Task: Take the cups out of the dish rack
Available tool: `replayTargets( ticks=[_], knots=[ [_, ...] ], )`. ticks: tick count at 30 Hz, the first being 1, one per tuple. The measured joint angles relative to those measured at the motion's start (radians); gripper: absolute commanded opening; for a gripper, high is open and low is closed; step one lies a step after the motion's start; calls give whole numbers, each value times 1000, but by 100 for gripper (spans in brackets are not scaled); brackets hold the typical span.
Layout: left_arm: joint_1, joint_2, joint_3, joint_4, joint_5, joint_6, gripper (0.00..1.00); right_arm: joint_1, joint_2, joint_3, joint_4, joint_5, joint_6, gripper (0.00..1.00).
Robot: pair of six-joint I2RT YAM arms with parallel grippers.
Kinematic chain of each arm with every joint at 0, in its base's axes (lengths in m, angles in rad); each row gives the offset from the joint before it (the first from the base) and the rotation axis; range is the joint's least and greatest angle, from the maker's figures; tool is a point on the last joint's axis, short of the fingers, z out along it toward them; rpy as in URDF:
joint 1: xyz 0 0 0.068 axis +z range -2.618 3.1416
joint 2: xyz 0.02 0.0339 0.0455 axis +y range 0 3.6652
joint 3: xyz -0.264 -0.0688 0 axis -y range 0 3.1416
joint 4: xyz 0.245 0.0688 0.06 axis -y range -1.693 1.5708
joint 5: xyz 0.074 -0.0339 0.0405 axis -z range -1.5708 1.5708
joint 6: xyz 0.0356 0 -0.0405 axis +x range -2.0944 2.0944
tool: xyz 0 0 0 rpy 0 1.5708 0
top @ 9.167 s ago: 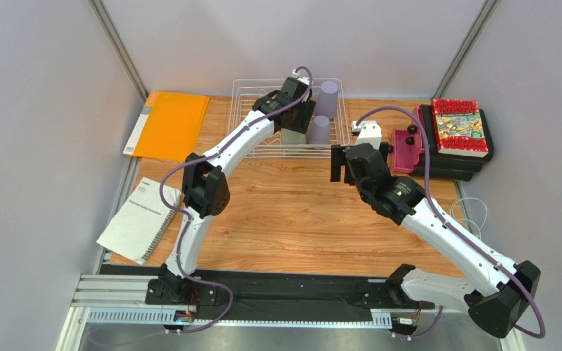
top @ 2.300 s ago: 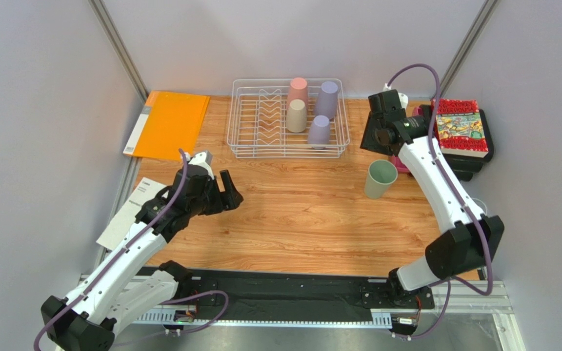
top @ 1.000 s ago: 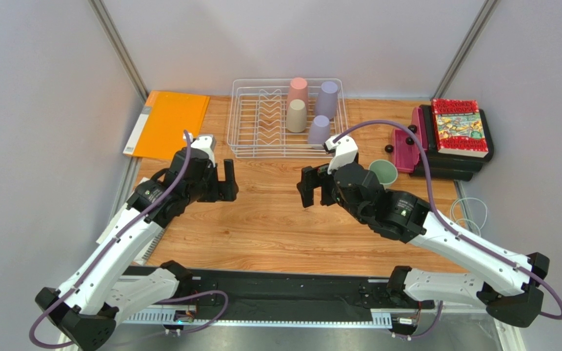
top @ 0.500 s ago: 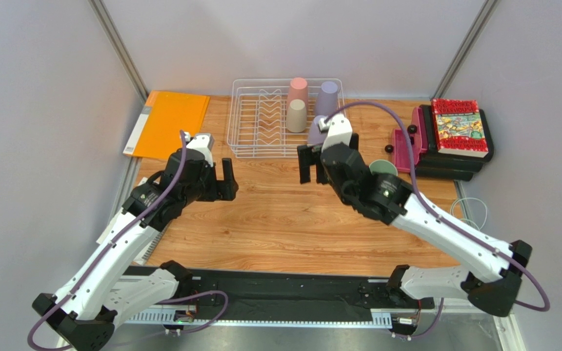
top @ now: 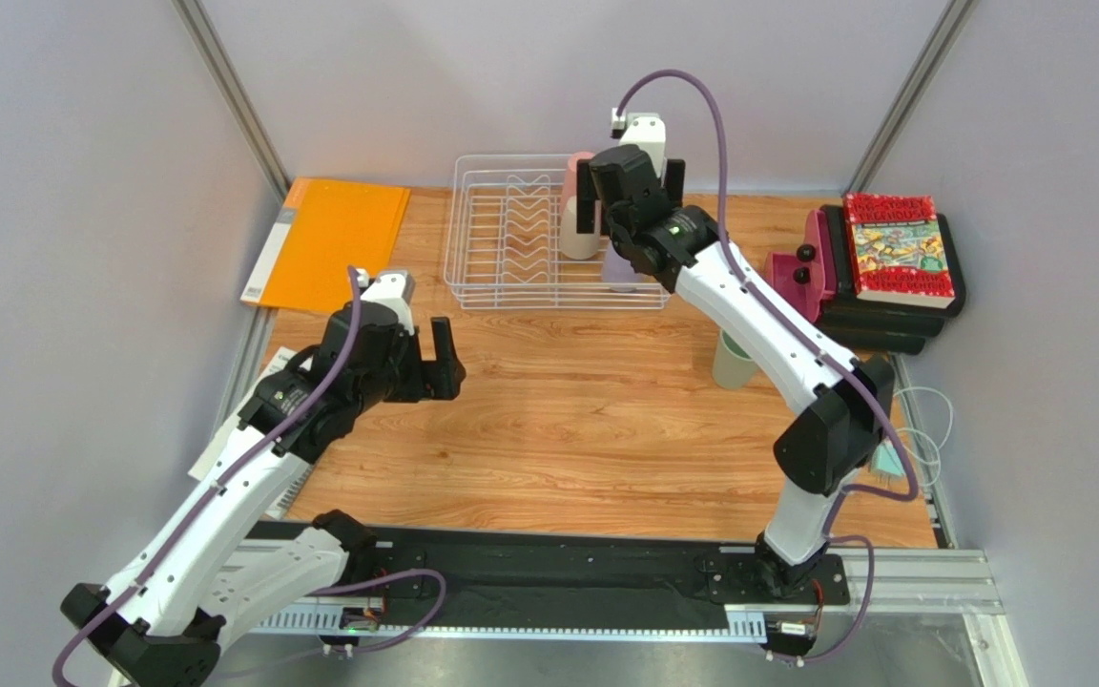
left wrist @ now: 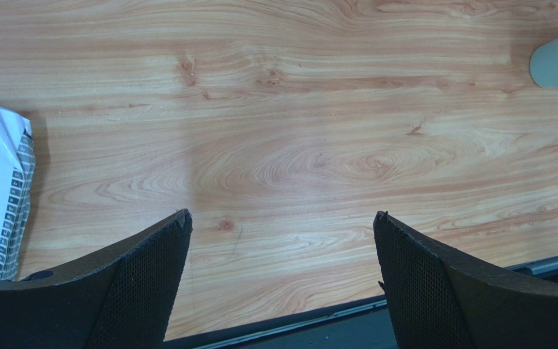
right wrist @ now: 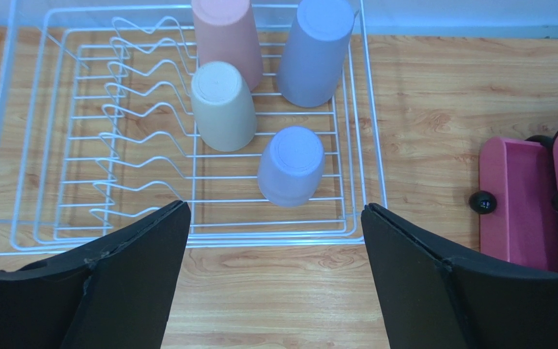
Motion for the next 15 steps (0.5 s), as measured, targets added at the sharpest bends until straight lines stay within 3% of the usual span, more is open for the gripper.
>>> replayTargets(
  ticks=[15],
  knots=[
    [0, 93, -49, 34, 18, -23, 100, -122, 235, 61, -8, -78, 8, 93]
  ],
)
